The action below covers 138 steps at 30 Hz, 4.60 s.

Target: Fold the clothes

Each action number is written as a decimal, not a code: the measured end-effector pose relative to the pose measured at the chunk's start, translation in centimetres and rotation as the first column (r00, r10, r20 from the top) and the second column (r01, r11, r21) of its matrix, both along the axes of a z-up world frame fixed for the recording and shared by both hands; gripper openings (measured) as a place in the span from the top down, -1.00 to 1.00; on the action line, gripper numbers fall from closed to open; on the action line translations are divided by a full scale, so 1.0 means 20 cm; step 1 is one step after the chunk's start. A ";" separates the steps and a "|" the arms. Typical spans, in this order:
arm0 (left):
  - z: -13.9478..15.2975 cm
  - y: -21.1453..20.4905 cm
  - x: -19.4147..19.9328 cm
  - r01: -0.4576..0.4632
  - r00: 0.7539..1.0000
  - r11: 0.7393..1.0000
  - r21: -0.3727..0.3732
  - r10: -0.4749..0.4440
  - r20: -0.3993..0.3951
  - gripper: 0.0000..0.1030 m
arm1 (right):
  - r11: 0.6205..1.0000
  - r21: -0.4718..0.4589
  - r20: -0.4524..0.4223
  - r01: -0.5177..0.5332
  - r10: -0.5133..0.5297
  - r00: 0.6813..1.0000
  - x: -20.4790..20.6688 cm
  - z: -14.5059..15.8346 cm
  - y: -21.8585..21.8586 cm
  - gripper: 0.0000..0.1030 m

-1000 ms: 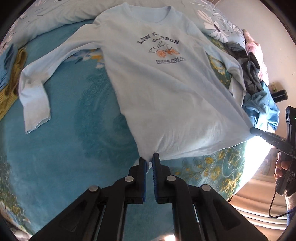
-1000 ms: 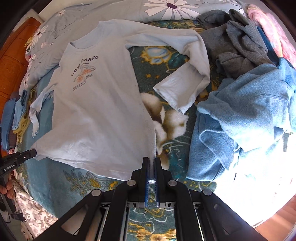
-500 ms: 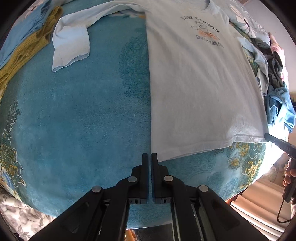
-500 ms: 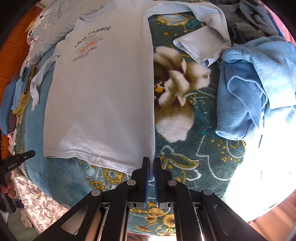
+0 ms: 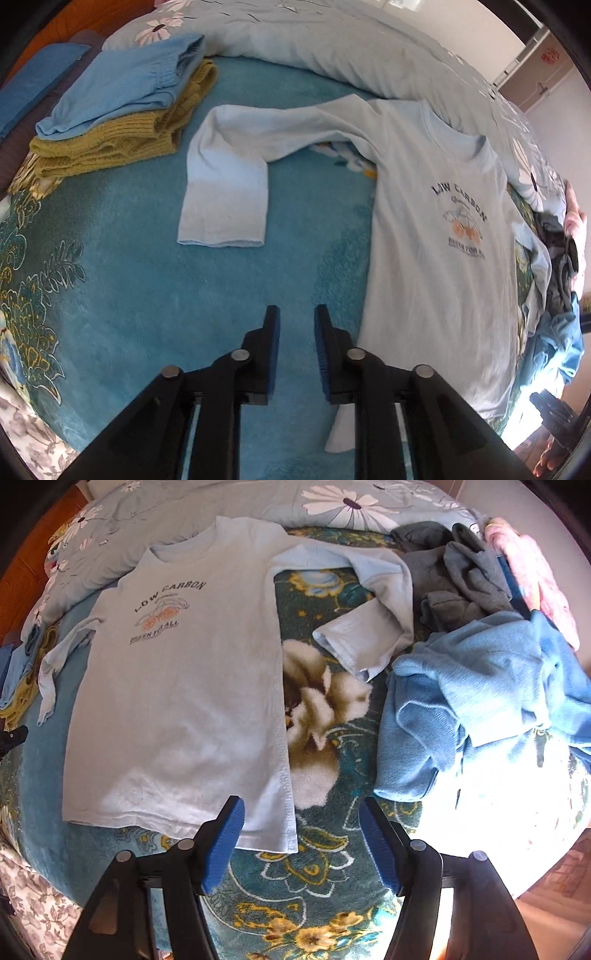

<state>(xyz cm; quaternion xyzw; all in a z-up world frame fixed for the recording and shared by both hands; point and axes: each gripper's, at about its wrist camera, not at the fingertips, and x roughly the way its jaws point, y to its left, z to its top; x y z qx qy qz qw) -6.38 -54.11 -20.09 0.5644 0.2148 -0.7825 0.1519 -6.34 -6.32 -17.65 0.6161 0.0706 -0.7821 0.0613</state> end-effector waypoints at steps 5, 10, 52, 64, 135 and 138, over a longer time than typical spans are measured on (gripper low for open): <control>0.03 -0.13 0.01 -0.099 0.995 0.989 -0.107 0.096 -0.036 -0.28 | 0.998 -0.021 -0.098 -0.065 0.063 0.993 -0.09 0.09 -0.17 -0.70; -0.02 -0.26 -0.02 -0.120 0.993 0.984 -0.134 0.118 -0.027 -0.37 | 0.990 -0.071 -0.163 -0.120 0.107 0.981 -0.23 0.11 -0.43 -1.00; -0.29 -0.87 0.01 -0.187 0.972 0.952 -0.244 0.216 0.095 0.86 | 0.987 -0.153 -0.117 -0.046 0.029 0.993 -0.53 0.01 -0.93 -1.00; -0.05 -0.39 -0.03 -0.055 0.997 0.972 -0.227 0.067 0.042 0.01 | 0.975 -0.036 -0.237 0.220 -0.222 0.946 -0.75 0.05 -0.19 -0.99; 0.00 0.14 -0.21 0.029 0.999 0.997 -0.073 -0.026 0.041 0.01 | 0.937 -0.261 0.008 0.234 -0.240 0.971 -0.74 -0.27 -0.23 0.84; 0.01 0.12 -0.21 0.020 0.999 0.997 -0.074 -0.018 0.035 0.01 | 0.958 -0.208 -0.058 0.196 -0.212 0.975 -0.74 -0.09 -0.18 0.84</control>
